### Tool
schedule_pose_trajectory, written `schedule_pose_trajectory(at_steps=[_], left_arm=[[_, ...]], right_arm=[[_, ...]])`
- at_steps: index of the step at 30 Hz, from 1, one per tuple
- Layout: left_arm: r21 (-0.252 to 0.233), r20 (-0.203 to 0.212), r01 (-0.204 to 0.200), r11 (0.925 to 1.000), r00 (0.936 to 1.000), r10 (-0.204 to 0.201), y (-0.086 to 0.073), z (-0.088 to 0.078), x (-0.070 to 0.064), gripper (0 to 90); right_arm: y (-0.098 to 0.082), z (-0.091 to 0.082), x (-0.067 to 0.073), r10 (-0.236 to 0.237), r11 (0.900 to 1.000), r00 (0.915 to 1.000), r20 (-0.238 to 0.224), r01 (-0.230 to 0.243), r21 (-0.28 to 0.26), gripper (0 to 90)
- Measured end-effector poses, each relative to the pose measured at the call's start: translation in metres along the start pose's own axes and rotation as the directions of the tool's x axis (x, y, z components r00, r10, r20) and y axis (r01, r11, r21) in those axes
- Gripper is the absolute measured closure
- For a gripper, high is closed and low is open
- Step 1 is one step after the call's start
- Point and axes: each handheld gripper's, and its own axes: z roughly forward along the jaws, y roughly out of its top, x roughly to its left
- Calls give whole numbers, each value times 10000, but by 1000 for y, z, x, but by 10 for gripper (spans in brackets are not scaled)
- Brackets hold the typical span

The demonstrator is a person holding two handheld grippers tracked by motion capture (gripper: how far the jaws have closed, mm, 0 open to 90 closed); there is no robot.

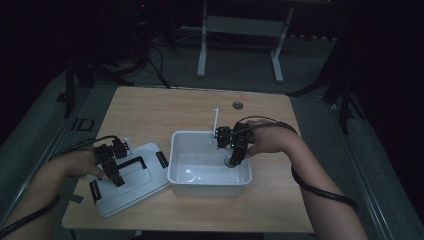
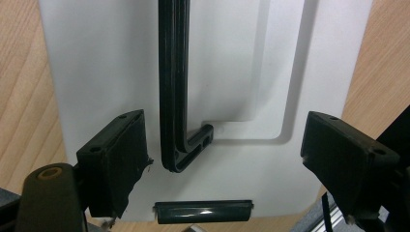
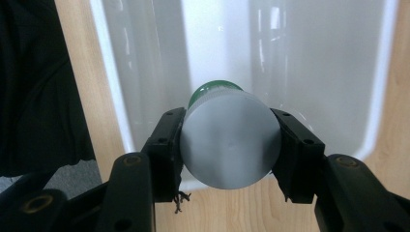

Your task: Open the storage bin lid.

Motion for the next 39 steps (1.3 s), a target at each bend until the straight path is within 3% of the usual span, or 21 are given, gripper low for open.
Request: schedule_pose_trajectory(at_steps=[21, 39], left_arm=[[49, 45, 78, 10000, 10000, -78, -2, 3, 0, 165], [99, 42, 32, 9999, 10000, -33, -1, 4, 0, 165]], right_arm=[[12, 76, 3, 56, 9993, 9980, -636, -31, 385, 501], [24, 108, 3, 198, 9981, 9962, -846, -148, 600, 501]])
